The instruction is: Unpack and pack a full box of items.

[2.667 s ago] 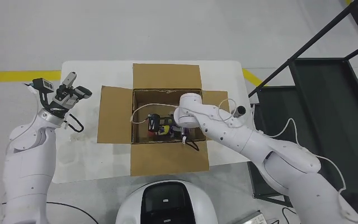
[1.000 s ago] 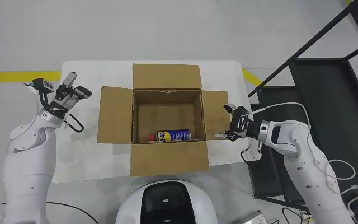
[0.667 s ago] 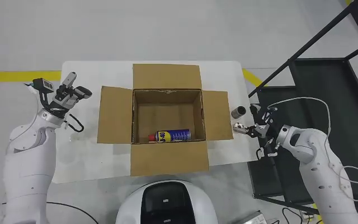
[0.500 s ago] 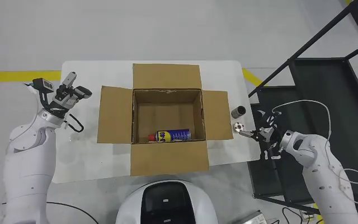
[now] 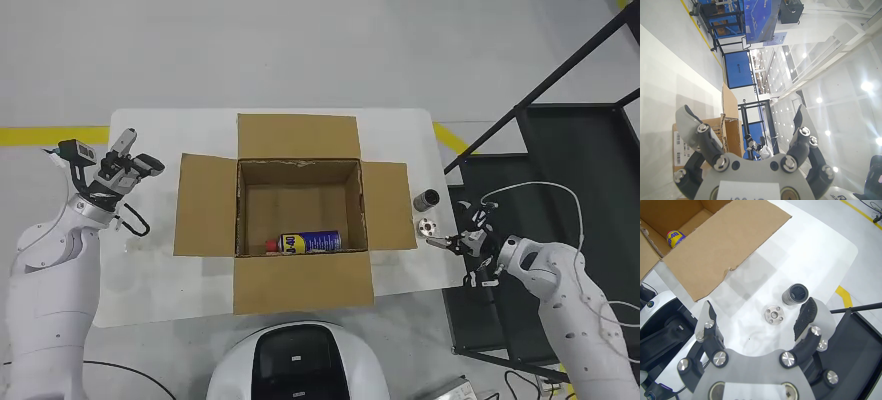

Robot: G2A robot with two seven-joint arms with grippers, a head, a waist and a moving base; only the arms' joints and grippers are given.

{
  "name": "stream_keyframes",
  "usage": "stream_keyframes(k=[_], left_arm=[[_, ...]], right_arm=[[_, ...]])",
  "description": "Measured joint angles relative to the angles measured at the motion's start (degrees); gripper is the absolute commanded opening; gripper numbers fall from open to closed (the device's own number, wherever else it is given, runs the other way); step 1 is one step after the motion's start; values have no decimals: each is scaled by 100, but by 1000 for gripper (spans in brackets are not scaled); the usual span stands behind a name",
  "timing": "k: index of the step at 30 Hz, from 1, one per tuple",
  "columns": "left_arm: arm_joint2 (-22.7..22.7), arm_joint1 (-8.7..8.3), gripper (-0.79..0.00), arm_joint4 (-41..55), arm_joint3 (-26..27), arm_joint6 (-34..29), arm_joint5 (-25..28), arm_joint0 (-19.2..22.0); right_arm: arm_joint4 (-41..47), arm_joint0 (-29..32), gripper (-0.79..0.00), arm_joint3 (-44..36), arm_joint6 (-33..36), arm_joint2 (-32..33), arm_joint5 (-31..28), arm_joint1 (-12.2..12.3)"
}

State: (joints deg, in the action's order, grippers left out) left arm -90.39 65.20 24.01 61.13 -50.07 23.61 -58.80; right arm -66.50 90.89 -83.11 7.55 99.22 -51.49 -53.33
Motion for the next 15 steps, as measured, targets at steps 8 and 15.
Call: stream_keyframes(k=[8,15], left_arm=[[0,0,0,0,0,0,0,0],[0,0,0,0,0,0,0,0]], right_arm=[[-41,-443,0,607,561,-507,769,-72],[-201,-1067,0,1439,704,-1079,823,-142]])
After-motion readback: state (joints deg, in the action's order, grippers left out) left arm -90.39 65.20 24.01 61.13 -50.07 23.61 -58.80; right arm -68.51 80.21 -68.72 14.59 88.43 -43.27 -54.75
